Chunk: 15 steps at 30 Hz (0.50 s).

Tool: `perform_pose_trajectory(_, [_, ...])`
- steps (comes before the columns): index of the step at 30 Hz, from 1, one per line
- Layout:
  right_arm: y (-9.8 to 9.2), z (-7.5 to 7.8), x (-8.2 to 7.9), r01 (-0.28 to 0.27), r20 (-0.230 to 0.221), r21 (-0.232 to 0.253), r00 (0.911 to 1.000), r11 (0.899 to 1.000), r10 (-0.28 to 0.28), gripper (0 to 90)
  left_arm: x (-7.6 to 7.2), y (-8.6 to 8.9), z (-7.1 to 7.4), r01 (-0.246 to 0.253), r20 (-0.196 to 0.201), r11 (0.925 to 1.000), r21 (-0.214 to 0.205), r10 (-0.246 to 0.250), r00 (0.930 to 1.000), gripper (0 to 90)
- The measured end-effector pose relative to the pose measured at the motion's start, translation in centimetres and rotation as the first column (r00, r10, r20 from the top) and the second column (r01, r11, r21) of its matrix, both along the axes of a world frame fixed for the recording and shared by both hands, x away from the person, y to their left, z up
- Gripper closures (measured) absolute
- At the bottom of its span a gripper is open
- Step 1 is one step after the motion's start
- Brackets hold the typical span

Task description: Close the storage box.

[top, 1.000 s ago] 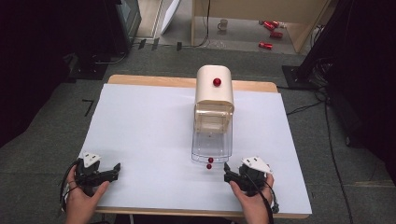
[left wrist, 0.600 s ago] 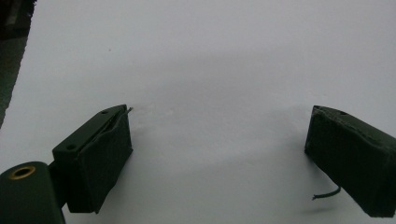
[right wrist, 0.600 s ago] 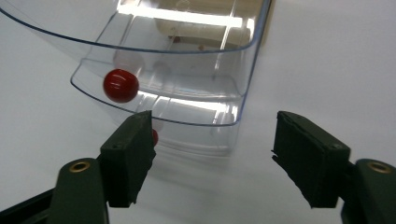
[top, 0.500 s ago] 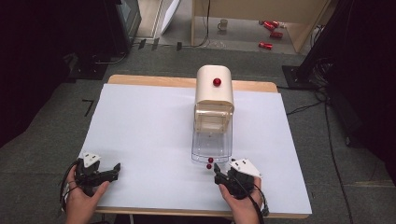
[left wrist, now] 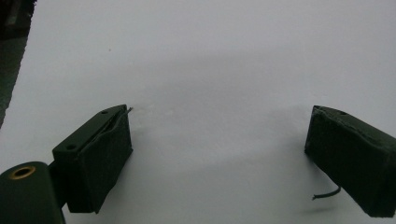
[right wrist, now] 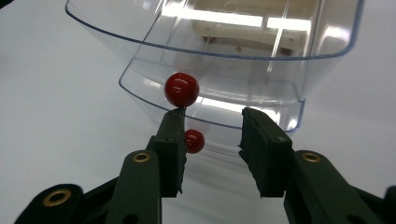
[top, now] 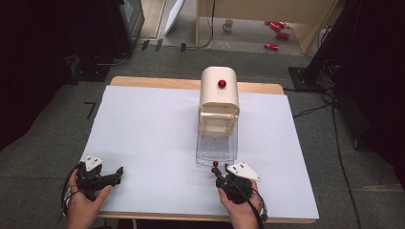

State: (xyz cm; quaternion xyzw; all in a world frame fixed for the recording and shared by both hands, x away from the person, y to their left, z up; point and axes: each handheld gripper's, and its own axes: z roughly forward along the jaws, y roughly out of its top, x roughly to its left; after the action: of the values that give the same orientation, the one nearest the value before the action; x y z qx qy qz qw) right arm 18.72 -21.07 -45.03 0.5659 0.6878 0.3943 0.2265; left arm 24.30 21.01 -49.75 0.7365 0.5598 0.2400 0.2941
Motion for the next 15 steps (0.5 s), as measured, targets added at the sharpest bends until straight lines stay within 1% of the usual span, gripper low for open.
perform_pose_trajectory(2, [0.3, 0.0, 0.0, -0.005, 0.001, 0.002, 1.0000, 1.000, 0.005, 62.1, 0.0, 0.0, 0.0, -0.001, 0.000, 1.0000, -0.001, 0.001, 1.0000, 7.2])
perform_pose_trajectory(6, [1.0, -0.2, 0.4, -0.009, 0.005, -0.015, 0.9999, 1.000, 0.009, 65.3, 0.0, 0.0, 0.0, 0.000, 0.000, 1.0000, -0.001, 0.000, 1.0000, 7.2])
perform_pose_trajectory(8, [1.1, -0.2, 0.5, -0.003, 0.005, -0.012, 1.0000, 1.000, 0.003, 68.7, 0.0, 0.0, 0.0, 0.000, 0.000, 1.0000, -0.001, 0.000, 1.0000, 7.2])
perform_pose_trajectory(13, [1.5, -0.2, 0.6, -0.016, 0.000, -0.011, 0.9999, 1.000, 0.016, 79.4, 0.0, 0.0, 0.0, 0.000, 0.000, 1.0000, -0.001, 0.000, 1.0000, 7.2])
perform_pose_trajectory(15, [1.6, -0.1, 0.6, -0.019, -0.002, -0.015, 0.9998, 1.000, 0.019, 80.9, 0.0, 0.0, 0.0, -0.001, 0.000, 1.0000, -0.001, 0.001, 1.0000, 7.2])
